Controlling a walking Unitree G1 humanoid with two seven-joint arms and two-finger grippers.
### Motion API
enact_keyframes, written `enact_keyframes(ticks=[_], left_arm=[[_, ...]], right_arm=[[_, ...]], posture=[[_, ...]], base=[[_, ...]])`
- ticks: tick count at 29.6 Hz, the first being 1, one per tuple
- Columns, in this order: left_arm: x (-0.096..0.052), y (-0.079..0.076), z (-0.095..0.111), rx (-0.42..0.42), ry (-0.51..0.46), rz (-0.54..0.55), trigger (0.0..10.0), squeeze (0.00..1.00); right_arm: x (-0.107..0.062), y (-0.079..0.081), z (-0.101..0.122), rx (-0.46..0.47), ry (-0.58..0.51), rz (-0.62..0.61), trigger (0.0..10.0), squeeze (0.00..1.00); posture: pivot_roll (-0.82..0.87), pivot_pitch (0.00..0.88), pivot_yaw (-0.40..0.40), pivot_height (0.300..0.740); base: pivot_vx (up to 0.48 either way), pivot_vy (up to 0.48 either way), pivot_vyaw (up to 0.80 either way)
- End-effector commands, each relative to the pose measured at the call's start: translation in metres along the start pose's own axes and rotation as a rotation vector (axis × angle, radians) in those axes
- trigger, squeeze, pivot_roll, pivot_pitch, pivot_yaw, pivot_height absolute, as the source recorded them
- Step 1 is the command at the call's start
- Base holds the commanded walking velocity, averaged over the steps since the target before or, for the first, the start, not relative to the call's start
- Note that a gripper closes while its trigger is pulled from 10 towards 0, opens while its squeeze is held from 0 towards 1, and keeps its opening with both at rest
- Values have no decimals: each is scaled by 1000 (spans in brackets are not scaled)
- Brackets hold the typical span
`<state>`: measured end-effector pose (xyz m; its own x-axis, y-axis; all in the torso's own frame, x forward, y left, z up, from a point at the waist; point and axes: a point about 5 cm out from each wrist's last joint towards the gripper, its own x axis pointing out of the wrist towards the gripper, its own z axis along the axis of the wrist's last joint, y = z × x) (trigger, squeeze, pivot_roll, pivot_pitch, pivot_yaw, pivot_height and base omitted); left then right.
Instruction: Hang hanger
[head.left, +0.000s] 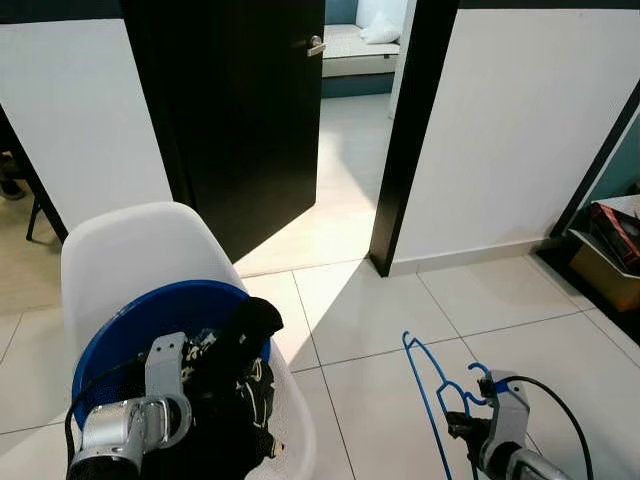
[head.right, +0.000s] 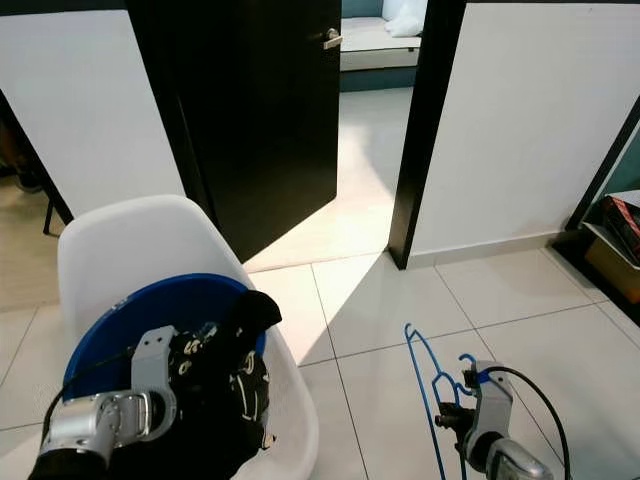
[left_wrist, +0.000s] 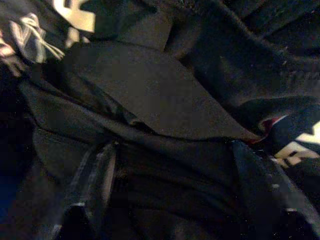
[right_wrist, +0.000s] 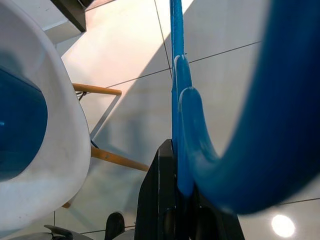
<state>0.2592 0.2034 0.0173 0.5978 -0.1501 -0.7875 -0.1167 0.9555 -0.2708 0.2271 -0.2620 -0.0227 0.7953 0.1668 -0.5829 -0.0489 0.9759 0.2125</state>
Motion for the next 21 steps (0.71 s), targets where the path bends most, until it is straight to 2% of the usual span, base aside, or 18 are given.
enact_keyframes(ticks=[1,2,9,17,19,21], left_arm=[[3,1,-6,-29,23,-11,2118,0],[4,0,-8,-40,28,-21,0,0],[9,0,-10,-57,33,-34,0,0],[7,6,3,-33,-40,5,0,0],[-2,11,28,17,-174,58,0,0],[-23,14,67,91,-383,131,0,0]], right_arm=[[-1,-1,0,-7,-1,1,10000,0],[-1,-1,0,-8,0,2,10000,0],[-1,0,0,-9,1,4,10000,0],[0,1,0,-10,0,4,10000,0],[0,1,0,-10,-1,5,10000,0],[0,1,1,-10,-1,4,10000,0]], posture=[[-32,0,-13,740],[-32,0,-13,740],[-30,0,-14,740],[-30,0,-13,740],[-28,0,-13,740],[-29,0,-12,740]], base=[[0,0,0],[0,0,0],[0,0,0],[0,0,0],[0,0,0],[0,0,0]])
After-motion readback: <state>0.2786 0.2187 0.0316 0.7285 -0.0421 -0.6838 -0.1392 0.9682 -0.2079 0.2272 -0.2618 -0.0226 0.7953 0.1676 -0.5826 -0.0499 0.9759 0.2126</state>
